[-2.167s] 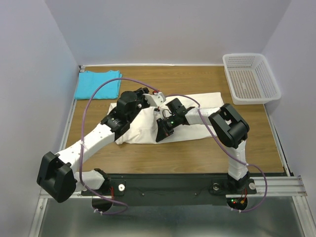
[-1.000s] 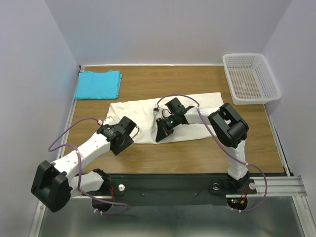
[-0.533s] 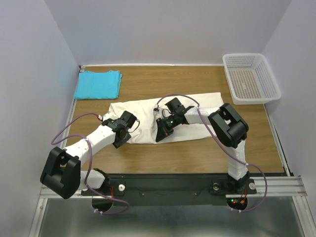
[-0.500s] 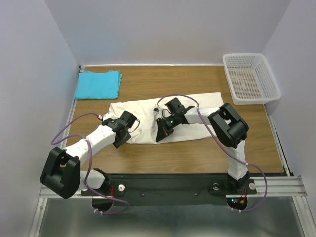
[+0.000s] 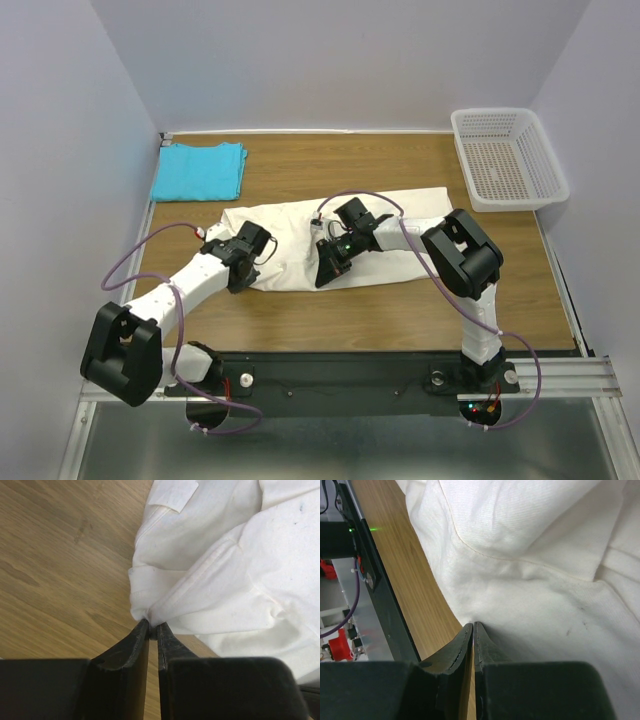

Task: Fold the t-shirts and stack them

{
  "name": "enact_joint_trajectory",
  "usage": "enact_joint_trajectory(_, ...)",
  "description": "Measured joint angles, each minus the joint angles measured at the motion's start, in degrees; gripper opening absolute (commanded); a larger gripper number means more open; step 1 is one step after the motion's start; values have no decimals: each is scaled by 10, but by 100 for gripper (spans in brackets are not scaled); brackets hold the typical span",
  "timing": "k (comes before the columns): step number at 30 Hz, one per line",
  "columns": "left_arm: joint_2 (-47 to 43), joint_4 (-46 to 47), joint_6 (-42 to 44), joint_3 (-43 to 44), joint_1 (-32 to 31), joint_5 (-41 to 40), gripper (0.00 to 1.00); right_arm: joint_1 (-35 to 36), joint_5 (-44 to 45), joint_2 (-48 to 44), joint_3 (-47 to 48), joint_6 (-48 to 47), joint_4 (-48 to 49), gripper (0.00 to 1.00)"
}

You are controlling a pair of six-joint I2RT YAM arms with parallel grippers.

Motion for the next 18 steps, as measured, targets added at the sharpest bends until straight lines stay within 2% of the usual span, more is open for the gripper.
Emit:
enact_joint_trajectory(8, -36, 5, 97, 5, 15, 40, 15, 0, 0, 0, 0, 0, 0, 11)
enact_joint_trajectory(18, -67, 35, 238, 10, 32, 169, 18, 0, 9, 1, 6, 1, -11, 11)
